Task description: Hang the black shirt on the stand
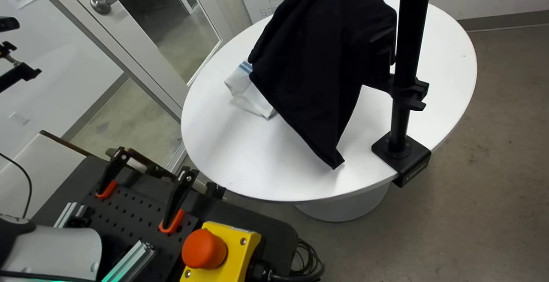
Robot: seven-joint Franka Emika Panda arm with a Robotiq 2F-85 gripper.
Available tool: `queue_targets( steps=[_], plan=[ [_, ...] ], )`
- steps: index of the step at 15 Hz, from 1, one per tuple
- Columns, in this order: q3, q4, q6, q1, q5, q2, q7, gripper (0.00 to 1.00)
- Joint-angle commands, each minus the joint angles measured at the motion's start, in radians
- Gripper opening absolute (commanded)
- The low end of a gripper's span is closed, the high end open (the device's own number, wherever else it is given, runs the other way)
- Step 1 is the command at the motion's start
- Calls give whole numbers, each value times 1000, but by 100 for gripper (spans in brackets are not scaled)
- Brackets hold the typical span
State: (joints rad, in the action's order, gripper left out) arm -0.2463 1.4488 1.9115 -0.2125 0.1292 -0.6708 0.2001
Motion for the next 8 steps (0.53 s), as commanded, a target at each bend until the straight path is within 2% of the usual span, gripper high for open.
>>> queue_targets(
  steps=[1, 4, 5, 6, 8],
  plan=[
    [22, 35, 32, 23, 17, 72, -29, 100],
    [29, 103, 69, 53, 42, 147, -25, 100],
    [31, 130, 76, 57, 49, 171, -29, 95],
    [30, 164, 85, 58, 53, 198, -31, 74],
    [30, 234, 103, 56, 54, 249, -38, 69]
  ],
)
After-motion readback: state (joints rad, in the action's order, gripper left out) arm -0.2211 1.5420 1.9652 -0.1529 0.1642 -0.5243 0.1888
